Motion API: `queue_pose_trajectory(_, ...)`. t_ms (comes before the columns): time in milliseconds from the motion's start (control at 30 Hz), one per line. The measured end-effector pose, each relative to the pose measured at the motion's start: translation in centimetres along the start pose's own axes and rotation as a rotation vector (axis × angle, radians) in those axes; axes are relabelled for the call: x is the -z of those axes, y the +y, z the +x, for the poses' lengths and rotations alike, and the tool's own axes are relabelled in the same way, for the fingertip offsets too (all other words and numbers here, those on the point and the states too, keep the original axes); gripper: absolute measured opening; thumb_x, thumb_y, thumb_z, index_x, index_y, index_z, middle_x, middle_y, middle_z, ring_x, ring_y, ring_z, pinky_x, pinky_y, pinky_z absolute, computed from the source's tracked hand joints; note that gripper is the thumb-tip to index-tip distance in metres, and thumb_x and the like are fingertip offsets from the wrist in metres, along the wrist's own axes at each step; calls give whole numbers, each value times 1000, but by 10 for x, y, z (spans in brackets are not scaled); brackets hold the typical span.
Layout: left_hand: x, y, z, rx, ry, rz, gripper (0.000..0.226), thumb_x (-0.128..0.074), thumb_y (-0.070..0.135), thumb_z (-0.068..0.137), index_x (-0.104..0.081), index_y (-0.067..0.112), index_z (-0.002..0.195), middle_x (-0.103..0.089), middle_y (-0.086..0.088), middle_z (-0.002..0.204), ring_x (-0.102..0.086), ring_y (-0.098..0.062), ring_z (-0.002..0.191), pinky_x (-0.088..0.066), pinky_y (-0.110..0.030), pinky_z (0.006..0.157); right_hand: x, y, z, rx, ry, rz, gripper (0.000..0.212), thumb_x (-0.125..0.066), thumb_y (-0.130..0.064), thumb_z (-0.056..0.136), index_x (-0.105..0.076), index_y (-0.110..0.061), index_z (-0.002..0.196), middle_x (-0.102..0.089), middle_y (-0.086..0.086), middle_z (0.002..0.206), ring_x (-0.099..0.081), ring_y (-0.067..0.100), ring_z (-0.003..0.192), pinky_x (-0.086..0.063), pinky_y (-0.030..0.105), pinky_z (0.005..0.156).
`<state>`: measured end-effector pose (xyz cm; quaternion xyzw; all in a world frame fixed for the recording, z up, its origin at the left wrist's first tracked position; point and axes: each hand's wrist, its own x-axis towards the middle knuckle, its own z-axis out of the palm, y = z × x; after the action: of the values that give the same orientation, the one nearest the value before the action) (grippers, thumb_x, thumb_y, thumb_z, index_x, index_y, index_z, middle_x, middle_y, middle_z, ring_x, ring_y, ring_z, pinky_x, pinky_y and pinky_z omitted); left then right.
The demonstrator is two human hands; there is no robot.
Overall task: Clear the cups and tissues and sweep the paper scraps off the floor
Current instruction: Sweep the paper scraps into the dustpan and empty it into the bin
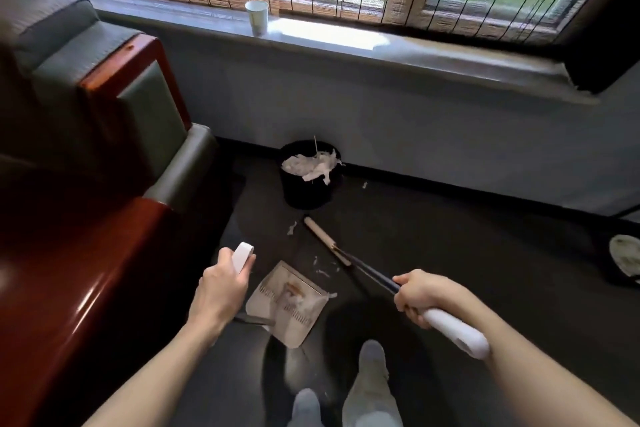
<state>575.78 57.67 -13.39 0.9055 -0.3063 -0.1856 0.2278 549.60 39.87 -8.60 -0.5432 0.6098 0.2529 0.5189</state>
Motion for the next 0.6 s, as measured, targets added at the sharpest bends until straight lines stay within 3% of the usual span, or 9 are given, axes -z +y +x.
queue_pose_trajectory(100, -8, -1, 0, -23, 15, -3, 35, -44, 52, 92, -39, 19, 81, -45, 5, 56, -42, -17, 49, -33, -33, 50, -19, 7, 15, -6, 13, -115, 46, -46, 1, 84, -52, -12, 128, -50, 7, 54, -48, 18, 45, -43, 29, 48)
queue_pose_trajectory(200, -12, 3, 8, -39, 49, -1, 36, -42, 54, 91, -39, 19, 80, -42, 6, 56, -41, -19, 49, -33, -33, 50, -43, 7, 21, -4, -6, -229, 42, -49, -5, 77, -60, -12, 117, -59, 7, 66, -58, 23, 63, -49, 34, 64)
queue_pose_trajectory(267, -13, 7, 14, -30, 50, 7, 36, -41, 55, 92, -40, 19, 82, -43, 5, 58, -44, -20, 51, -33, -33, 49, -60, 5, 20, 8, -19, -265, 43, -48, -8, 75, -62, -14, 116, -60, 3, 59, -57, 19, 54, -50, 31, 58)
queue_pose_trajectory(367, -14, 14, 18, -8, 29, -15, 37, -41, 55, 92, -41, 19, 85, -46, 3, 61, -47, -24, 57, -34, -34, 53, -68, 5, 18, -29, -123, -44, 44, -46, -2, 81, -60, -8, 122, -46, 1, 40, -43, 13, 36, -39, 19, 42)
queue_pose_trajectory(500, -13, 18, 24, -29, 8, 15, 39, -40, 56, 91, -42, 18, 87, -51, -1, 65, -50, -27, 61, -36, -34, 53, -39, 10, 11, -56, -172, 223, 51, -42, 5, 87, -46, -11, 135, -36, 0, 45, -34, 8, 36, -28, 15, 37)
queue_pose_trajectory(600, -13, 24, 26, -15, -7, -20, 39, -41, 55, 91, -43, 17, 88, -54, -5, 66, -53, -25, 59, -35, -32, 48, -11, 15, 5, -88, -178, 407, 44, -38, 6, 91, -44, -24, 123, -34, -2, 37, -32, 6, 27, -27, 11, 31)
